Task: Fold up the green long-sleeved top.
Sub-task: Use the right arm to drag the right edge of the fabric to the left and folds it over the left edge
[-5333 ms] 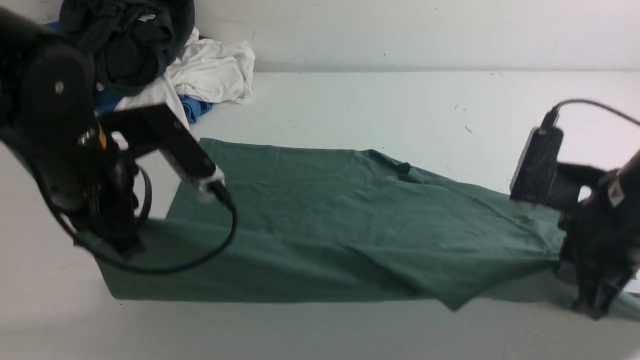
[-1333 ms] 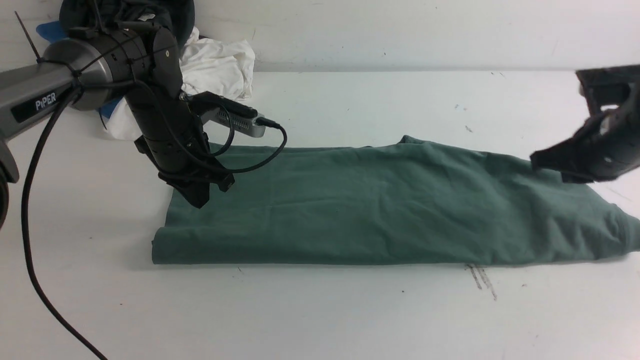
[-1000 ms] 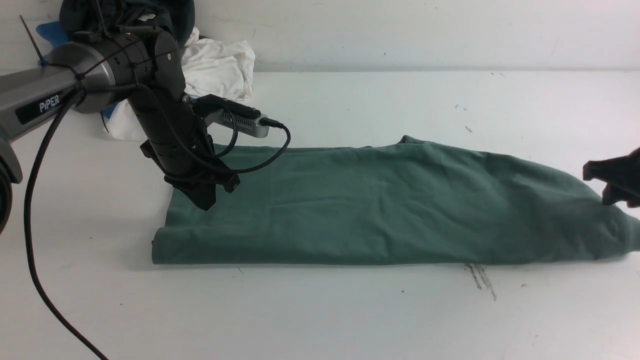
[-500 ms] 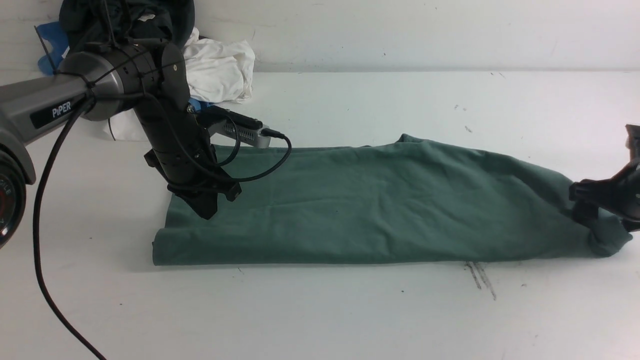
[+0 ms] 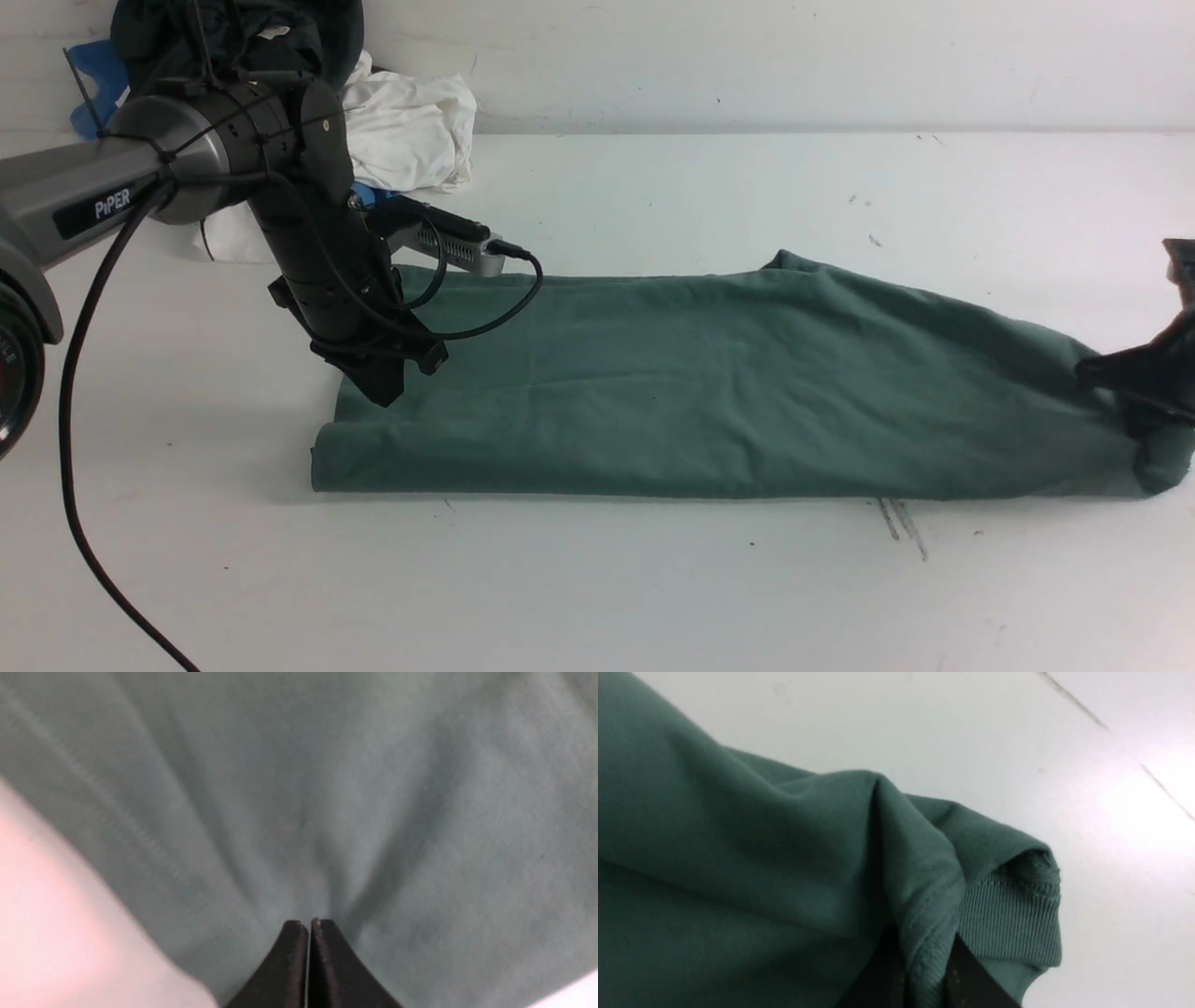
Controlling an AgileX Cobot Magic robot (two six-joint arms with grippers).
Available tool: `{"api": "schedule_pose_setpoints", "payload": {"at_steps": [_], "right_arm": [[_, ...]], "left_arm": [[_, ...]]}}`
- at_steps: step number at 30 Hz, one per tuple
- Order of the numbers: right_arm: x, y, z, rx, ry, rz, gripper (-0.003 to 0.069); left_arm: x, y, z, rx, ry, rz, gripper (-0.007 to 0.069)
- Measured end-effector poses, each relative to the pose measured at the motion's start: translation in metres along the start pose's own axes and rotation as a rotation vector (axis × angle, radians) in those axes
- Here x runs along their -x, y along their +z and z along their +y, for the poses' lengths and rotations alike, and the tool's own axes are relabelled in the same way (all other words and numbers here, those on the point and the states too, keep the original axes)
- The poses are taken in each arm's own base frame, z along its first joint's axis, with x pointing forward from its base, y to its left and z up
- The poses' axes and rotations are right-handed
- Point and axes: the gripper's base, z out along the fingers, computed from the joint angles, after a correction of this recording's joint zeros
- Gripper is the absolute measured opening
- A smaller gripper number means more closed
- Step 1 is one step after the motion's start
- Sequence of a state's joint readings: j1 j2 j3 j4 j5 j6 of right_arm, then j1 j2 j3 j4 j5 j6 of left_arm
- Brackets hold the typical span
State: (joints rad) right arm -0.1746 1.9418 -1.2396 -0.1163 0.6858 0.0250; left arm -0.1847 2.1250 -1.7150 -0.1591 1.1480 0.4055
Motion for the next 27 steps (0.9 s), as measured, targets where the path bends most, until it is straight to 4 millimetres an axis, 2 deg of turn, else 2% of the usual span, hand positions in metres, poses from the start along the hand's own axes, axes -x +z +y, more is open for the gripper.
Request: {"api": "schedule_pose_setpoints", "payload": {"at_steps": [1,3,4,5,8,11,13,16,17,18,20,21,22,23,25,27], "right_arm": [[0.001,-0.013,-0.004,-0.029,-0.019,-0.014,0.0031],[0.003,-0.023,-0.006,-0.051,-0.029,-0.037,0.0031],[0.005,-0.045,-0.010,-0.082,-0.032,-0.087,0.0031],[0.006,-0.054,-0.012,-0.096,-0.037,-0.106,0.0031],[0.010,-0.100,-0.016,-0.124,-0.030,-0.205,0.0031],[0.017,-0.152,-0.008,-0.133,-0.056,-0.299,0.0031],[0.023,-0.185,0.008,-0.120,-0.110,-0.360,0.0031],[0.033,-0.233,0.055,-0.032,-0.234,-0.450,0.0031],[0.033,-0.241,0.073,0.011,-0.283,-0.460,0.0031],[0.033,-0.243,0.077,0.020,-0.291,-0.462,0.0031],[0.035,-0.253,0.124,0.135,-0.381,-0.481,0.0031],[0.034,-0.255,0.150,0.196,-0.421,-0.483,0.0031],[0.035,-0.253,0.151,0.196,-0.421,-0.481,0.0031],[0.034,-0.245,0.181,0.254,-0.465,-0.461,0.0031],[0.033,-0.233,0.216,0.314,-0.500,-0.436,0.0031],[0.032,-0.221,0.236,0.342,-0.515,-0.415,0.0031]], "left_arm": [[0.000,-0.010,-0.002,0.008,0.007,-0.020,-0.0008],[-0.001,-0.019,-0.003,0.015,0.010,-0.040,-0.0008],[-0.002,-0.036,-0.006,0.028,0.015,-0.076,-0.0008],[-0.002,-0.042,-0.007,0.032,0.017,-0.089,-0.0008],[-0.006,-0.071,-0.013,0.055,0.028,-0.152,-0.0008],[-0.013,-0.102,-0.020,0.079,0.044,-0.220,-0.0008],[-0.017,-0.118,-0.024,0.092,0.055,-0.254,-0.0008],[-0.024,-0.139,-0.030,0.110,0.069,-0.299,-0.0008],[-0.025,-0.142,-0.031,0.111,0.070,-0.305,-0.0008],[-0.025,-0.143,-0.031,0.112,0.070,-0.305,-0.0008],[-0.028,-0.148,-0.033,0.114,0.073,-0.312,-0.0008],[-0.029,-0.148,-0.033,0.112,0.073,-0.306,-0.0008],[-0.029,-0.148,-0.033,0.112,0.073,-0.306,-0.0008],[-0.029,-0.148,-0.033,0.108,0.073,-0.297,-0.0008],[-0.030,-0.148,-0.034,0.106,0.073,-0.293,-0.0008],[-0.030,-0.148,-0.034,0.106,0.073,-0.292,-0.0008]]}}
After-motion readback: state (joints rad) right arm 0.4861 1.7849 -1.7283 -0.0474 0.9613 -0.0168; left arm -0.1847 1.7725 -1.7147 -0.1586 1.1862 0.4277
